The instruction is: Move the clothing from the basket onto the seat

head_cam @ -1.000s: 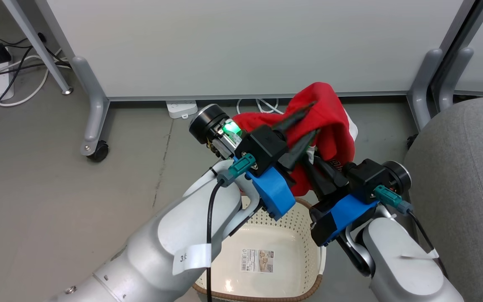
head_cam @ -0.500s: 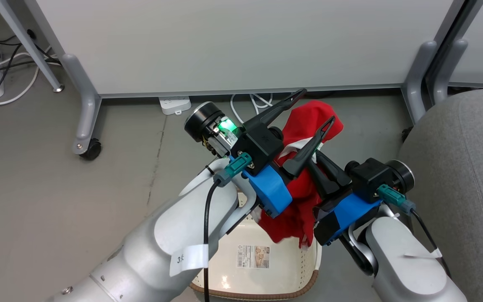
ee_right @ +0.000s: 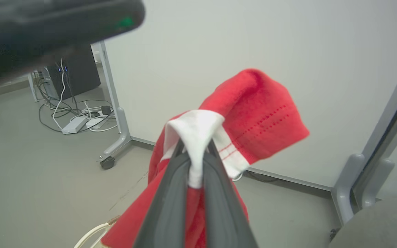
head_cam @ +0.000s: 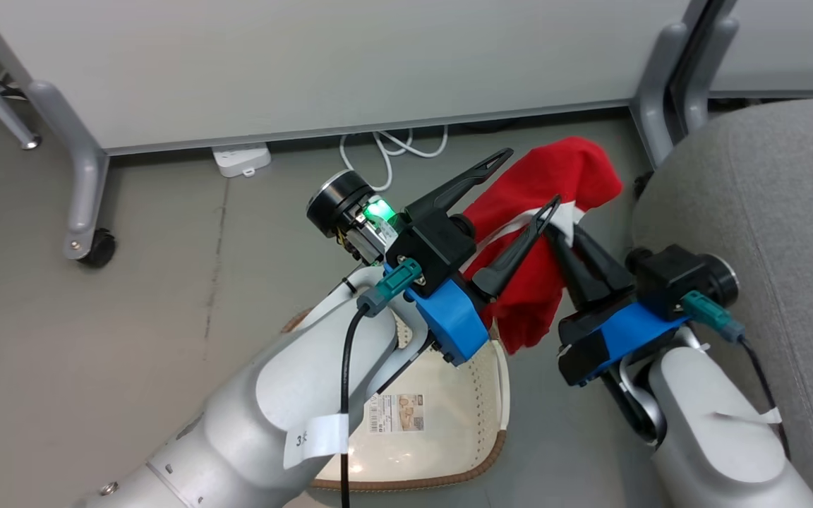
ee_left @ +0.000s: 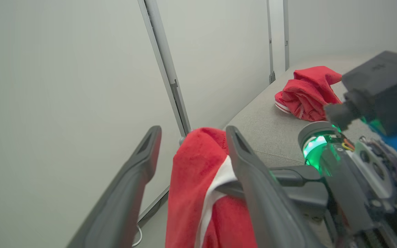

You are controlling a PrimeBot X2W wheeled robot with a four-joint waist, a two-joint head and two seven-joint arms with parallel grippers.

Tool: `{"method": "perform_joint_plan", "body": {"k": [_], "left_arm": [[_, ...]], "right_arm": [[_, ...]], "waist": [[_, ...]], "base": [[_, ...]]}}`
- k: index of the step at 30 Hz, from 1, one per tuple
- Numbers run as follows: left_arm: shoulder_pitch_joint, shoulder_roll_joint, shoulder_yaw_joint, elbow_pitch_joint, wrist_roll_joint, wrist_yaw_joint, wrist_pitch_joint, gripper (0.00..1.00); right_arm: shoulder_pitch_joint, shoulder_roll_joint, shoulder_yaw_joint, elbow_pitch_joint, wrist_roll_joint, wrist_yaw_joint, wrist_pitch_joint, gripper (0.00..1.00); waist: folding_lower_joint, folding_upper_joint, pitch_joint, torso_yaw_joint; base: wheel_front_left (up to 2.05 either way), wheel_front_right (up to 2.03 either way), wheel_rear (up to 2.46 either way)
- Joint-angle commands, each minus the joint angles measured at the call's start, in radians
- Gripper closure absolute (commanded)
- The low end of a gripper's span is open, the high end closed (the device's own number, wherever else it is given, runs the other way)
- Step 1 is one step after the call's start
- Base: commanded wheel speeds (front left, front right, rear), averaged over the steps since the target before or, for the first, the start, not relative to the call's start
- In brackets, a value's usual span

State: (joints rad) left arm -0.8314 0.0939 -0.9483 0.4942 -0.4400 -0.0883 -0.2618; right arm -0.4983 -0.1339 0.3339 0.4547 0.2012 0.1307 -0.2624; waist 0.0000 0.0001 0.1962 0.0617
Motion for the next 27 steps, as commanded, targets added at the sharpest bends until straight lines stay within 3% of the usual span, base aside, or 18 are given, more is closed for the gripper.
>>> {"method": "perform_joint_plan", "body": {"k": [1, 27], "left_arm": [[0.002, 0.006, 0.000, 0.000, 0.003, 0.001, -0.005, 0.00], [0.009, 0.013, -0.083, 0.029, 0.003, -0.015, 0.007, 0.00]], "right_arm": [[-0.008, -0.006, -0.015, -0.011, -0.006, 0.000, -0.004, 1.00], [0.048, -0.005, -0.302, -0.134, -0.029, 0.000, -0.004, 1.00]], "waist": [[0.0000, -0.0001, 0.017, -0.021], [0.0000, -0.0001, 0.118, -0.286]], "base": [[0.00, 0.00, 0.00], [0.00, 0.00, 0.00]]}}
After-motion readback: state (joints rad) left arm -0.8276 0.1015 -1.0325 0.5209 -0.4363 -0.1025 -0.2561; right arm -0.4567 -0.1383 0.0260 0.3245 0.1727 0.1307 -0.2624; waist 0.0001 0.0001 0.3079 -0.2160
